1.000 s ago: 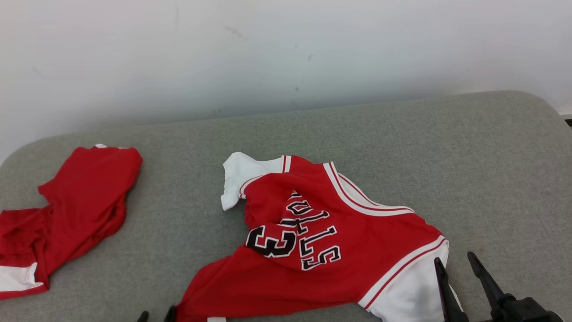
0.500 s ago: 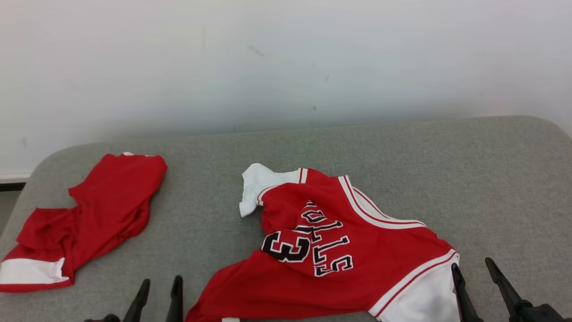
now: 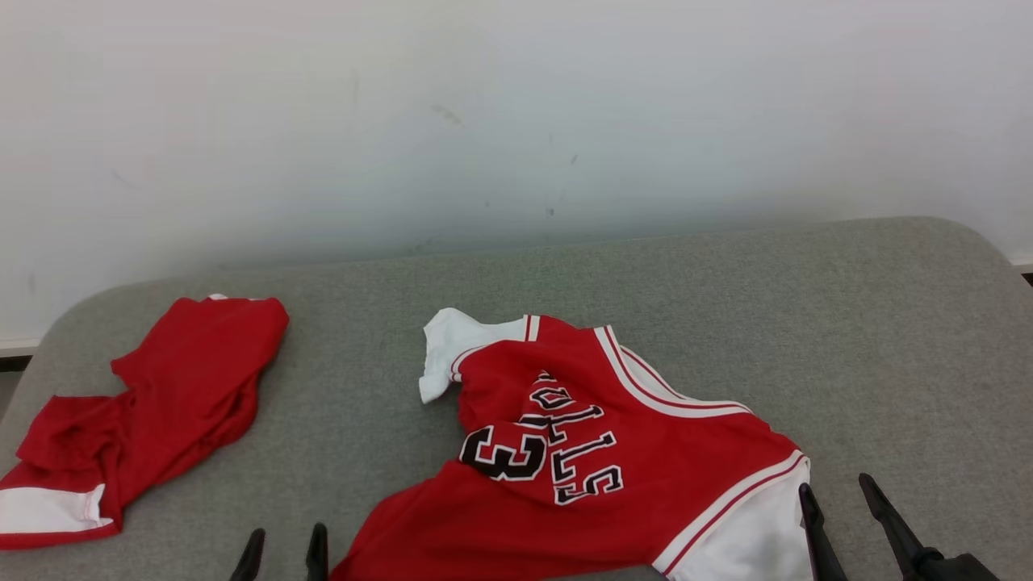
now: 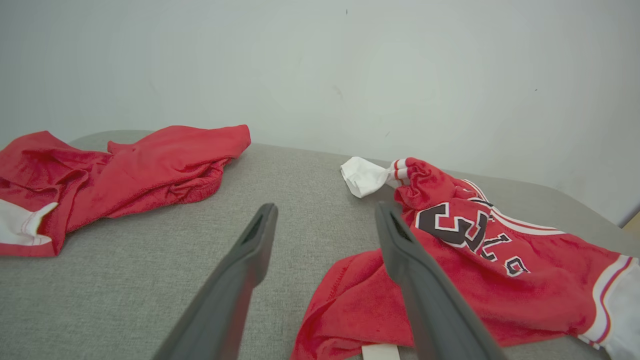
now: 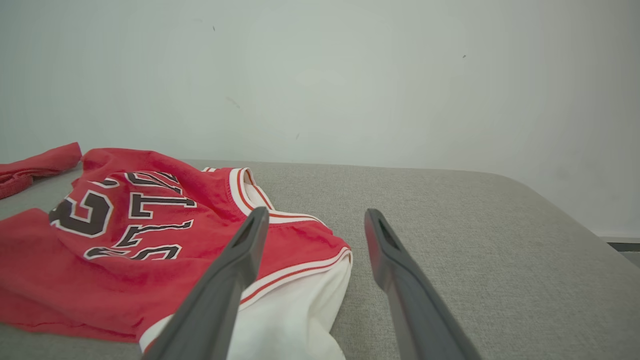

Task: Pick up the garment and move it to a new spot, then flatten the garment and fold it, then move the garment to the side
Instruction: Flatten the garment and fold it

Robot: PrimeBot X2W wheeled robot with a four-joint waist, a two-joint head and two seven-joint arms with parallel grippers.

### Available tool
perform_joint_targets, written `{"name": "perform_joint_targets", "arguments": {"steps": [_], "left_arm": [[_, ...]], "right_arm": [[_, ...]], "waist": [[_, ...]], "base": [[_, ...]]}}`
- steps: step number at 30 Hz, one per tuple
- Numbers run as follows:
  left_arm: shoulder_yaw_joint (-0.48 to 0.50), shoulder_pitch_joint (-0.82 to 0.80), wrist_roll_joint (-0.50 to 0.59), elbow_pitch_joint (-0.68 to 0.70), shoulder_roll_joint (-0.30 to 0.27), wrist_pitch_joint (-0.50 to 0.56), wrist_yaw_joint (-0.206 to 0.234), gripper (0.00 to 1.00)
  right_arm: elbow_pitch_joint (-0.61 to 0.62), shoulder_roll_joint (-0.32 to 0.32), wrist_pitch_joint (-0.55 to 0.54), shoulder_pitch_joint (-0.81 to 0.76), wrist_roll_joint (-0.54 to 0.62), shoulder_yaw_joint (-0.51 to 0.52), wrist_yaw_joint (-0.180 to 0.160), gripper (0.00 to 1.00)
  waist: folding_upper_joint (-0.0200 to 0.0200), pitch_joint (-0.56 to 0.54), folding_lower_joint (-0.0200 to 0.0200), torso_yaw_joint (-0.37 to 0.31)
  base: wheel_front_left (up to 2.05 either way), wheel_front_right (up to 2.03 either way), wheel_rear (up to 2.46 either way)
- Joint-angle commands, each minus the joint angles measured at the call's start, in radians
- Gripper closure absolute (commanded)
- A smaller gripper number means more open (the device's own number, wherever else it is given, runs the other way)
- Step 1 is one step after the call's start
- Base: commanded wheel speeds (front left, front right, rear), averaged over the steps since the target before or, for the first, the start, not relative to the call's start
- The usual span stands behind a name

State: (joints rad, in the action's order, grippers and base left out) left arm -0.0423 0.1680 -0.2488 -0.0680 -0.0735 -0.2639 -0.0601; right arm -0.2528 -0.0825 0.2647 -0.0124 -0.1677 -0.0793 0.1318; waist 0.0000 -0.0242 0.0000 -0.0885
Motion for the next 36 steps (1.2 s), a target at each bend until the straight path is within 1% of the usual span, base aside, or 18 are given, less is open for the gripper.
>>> {"name": "perform_joint_targets", "arguments": {"steps": [1, 5, 12, 22, 36], "left_arm": [[0.014, 0.022, 0.013, 0.003, 0.004, 0.0, -0.006, 0.0], [0.027, 0.037, 0.033, -0.004, 0.015, 0.0, -0.023, 0.0], [0.037, 0.02, 0.035, -0.012, 0.021, -0.001, -0.042, 0.0], [0.039, 0.014, 0.017, -0.016, 0.022, -0.001, -0.048, 0.0], [0.031, 0.004, 0.018, -0.032, 0.022, -0.001, -0.051, 0.0]], "right_arm": [[-0.004, 0.001, -0.001, -0.004, -0.004, 0.003, -0.002, 0.0], [-0.014, 0.002, -0.001, -0.006, -0.008, 0.006, -0.002, 0.0], [-0.024, 0.003, -0.001, -0.002, -0.012, -0.004, -0.002, 0.0], [-0.028, 0.0, -0.001, -0.001, -0.016, -0.012, -0.002, 0.0], [-0.033, -0.003, -0.001, 0.005, -0.02, -0.019, -0.002, 0.0]], "waist": [[0.0, -0.001, 0.0, -0.001], [0.0, -0.001, 0.0, 0.01], [0.0, -0.002, 0.0, 0.019], [0.0, 0.002, 0.0, 0.007], [0.0, 0.003, 0.0, 0.016]], "base": [[0.0, 0.0, 0.0], [0.0, 0.0, 0.0], [0.0, 0.0, 0.0], [0.0, 0.0, 0.0], [0.0, 0.0, 0.0]]}}
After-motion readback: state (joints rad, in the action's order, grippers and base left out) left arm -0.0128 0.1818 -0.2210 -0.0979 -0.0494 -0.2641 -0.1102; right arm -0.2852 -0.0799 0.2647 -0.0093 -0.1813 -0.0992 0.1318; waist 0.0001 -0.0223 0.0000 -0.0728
